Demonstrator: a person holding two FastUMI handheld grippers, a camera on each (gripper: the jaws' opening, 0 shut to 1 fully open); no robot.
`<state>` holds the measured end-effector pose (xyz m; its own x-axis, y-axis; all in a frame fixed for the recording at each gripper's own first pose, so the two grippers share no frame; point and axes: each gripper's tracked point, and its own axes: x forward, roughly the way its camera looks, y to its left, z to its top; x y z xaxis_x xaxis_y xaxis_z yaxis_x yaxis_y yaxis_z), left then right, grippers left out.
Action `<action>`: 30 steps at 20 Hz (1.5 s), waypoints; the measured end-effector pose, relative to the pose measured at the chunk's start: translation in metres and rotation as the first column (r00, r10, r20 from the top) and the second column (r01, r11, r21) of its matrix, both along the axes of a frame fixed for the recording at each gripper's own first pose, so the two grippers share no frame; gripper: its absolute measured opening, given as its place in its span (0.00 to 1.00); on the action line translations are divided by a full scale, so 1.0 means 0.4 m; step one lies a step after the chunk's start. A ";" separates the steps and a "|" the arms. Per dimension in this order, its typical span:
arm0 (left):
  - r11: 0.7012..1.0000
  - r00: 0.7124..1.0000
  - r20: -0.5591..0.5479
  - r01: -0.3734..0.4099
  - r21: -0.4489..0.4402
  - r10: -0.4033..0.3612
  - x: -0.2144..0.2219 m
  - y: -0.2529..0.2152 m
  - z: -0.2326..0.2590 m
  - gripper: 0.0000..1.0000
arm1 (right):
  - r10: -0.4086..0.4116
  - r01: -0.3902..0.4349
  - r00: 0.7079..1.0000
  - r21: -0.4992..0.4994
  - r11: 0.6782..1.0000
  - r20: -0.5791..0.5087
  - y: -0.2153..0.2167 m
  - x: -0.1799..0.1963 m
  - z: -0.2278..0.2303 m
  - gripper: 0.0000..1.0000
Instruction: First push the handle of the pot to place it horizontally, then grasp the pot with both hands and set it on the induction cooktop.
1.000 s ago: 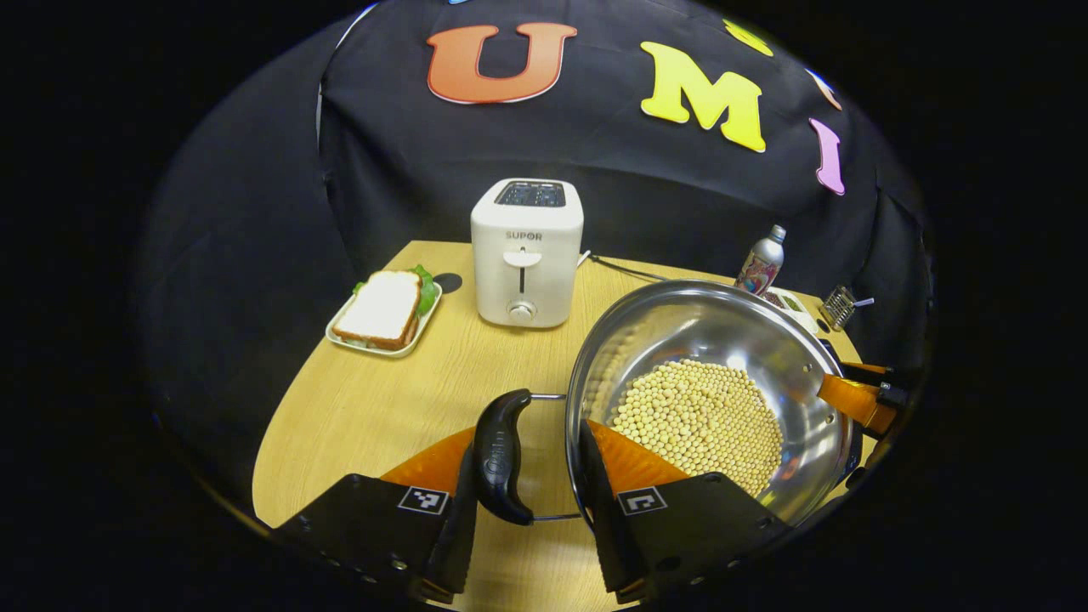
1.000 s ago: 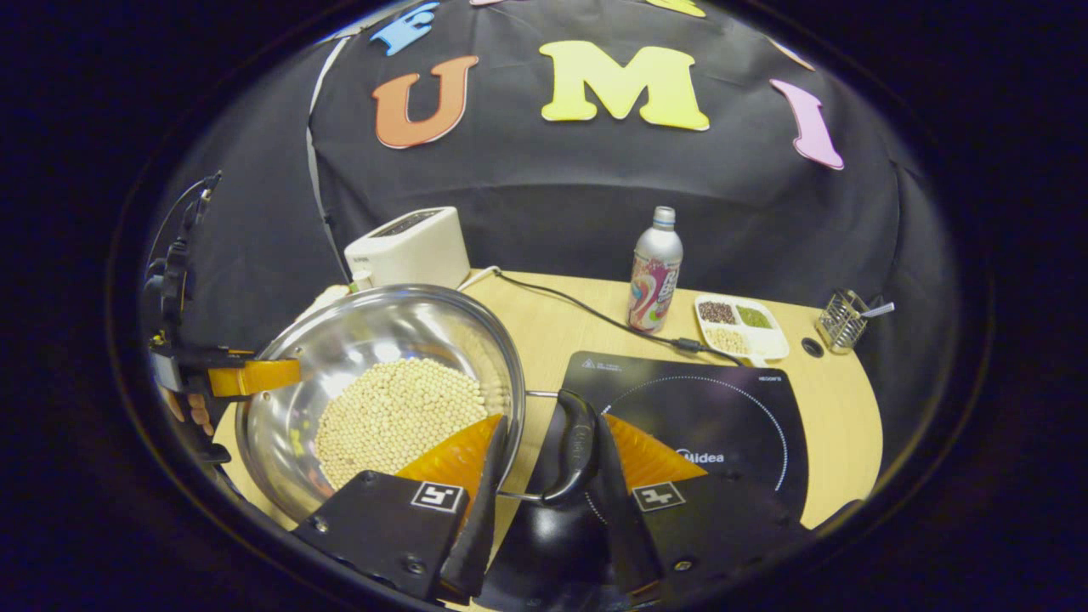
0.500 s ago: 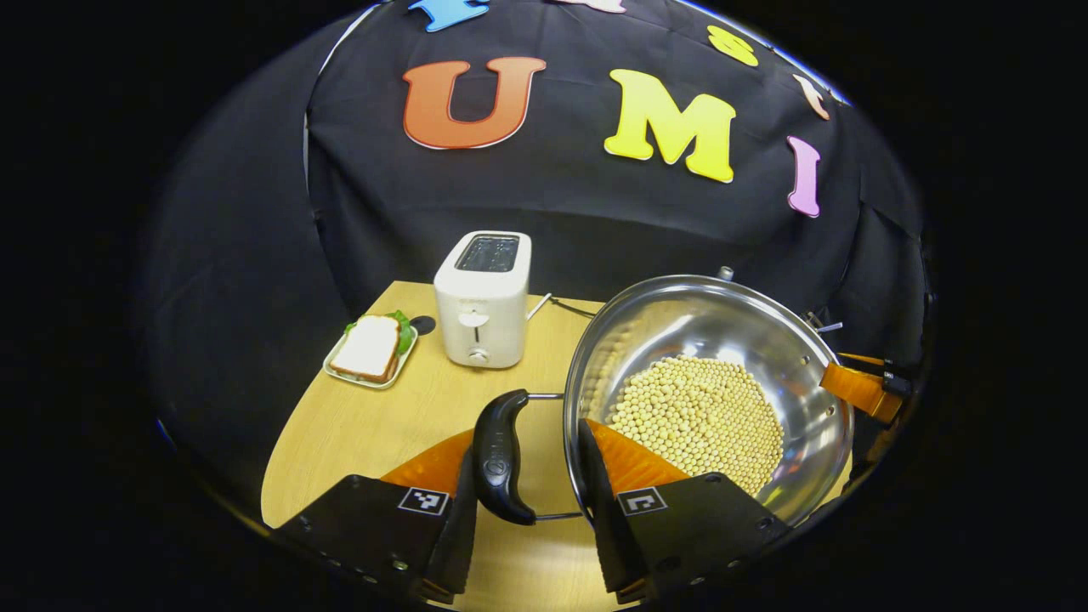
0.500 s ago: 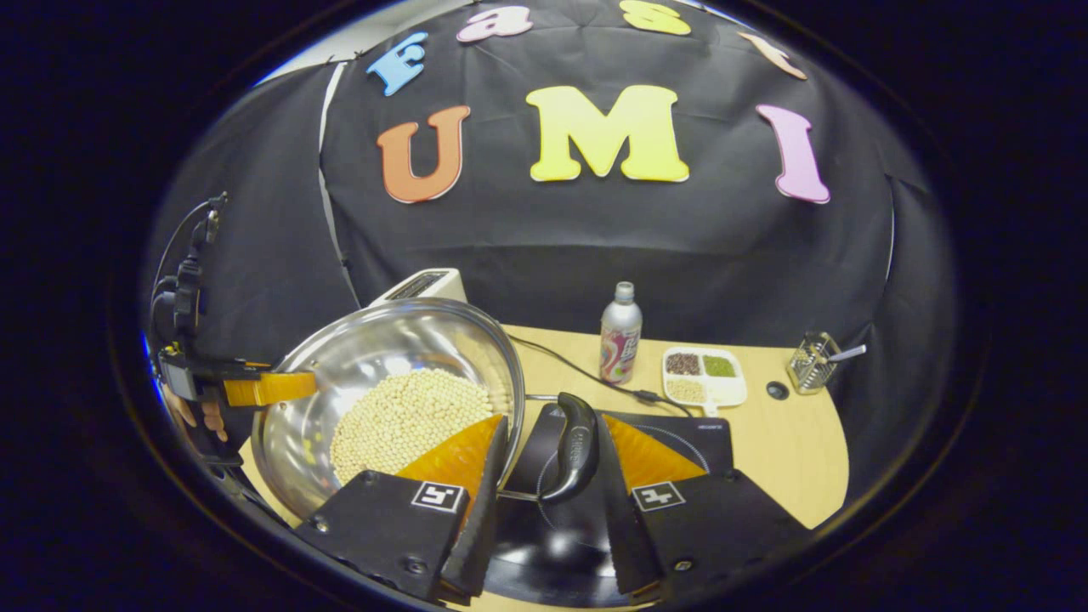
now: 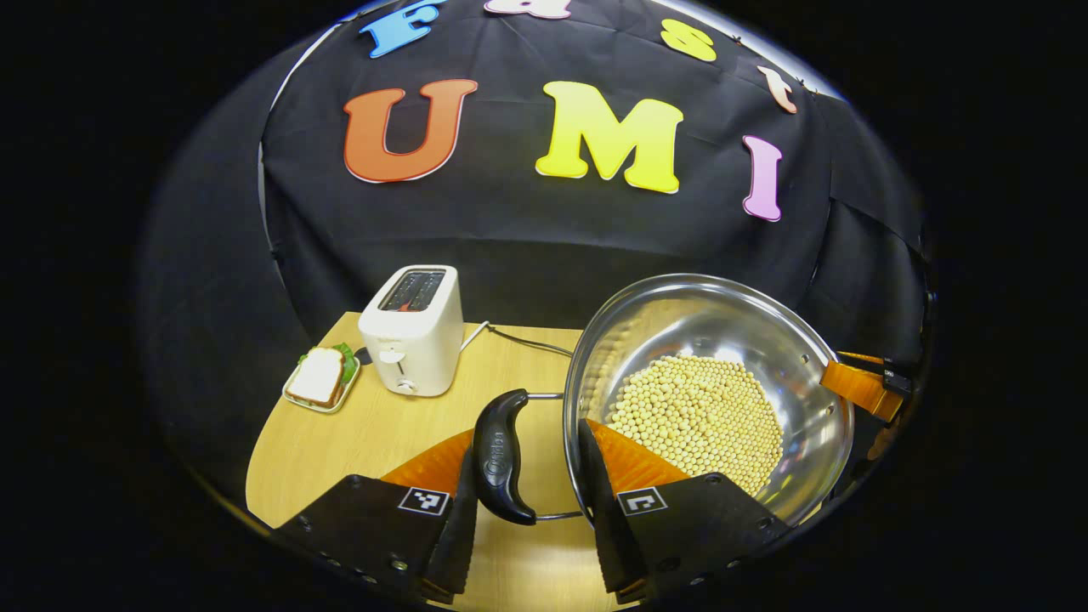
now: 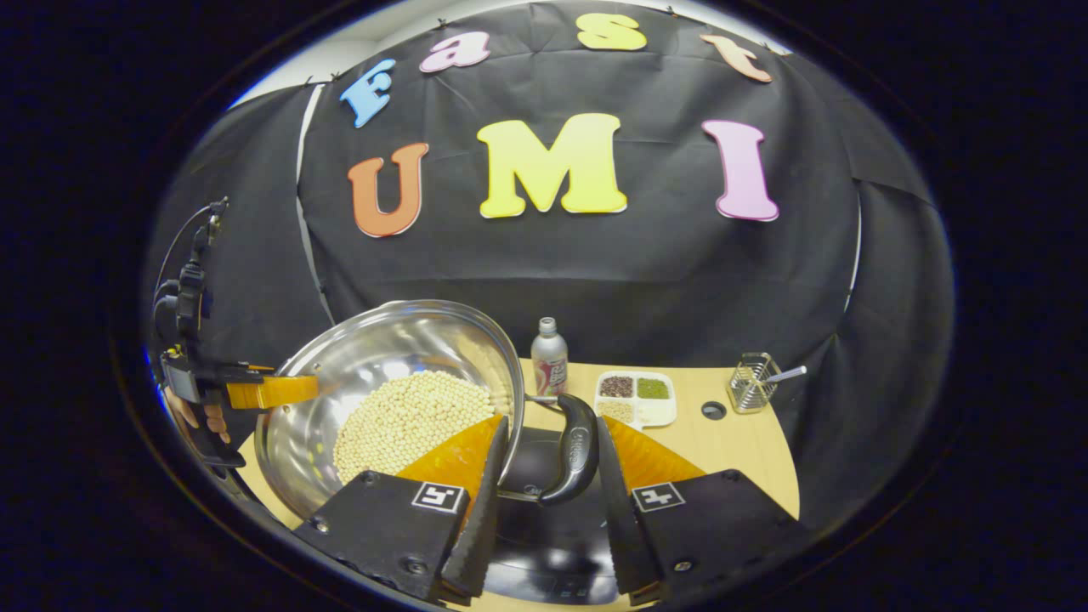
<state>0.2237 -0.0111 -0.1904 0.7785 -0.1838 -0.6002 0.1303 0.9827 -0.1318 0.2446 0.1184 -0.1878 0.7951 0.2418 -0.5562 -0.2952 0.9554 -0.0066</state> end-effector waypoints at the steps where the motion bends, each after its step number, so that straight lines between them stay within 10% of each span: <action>1: 1.000 1.000 -0.002 0.009 -0.001 -0.009 0.004 -0.020 -0.004 0.57 | -0.009 0.009 1.000 0.003 1.000 0.000 -0.023 0.004 0.000 0.55; 30: 0.998 0.990 -0.132 0.057 0.005 -0.056 0.089 -0.256 -0.336 0.57 | -0.142 0.142 0.980 -0.008 0.990 -0.137 -0.284 0.090 -0.368 0.55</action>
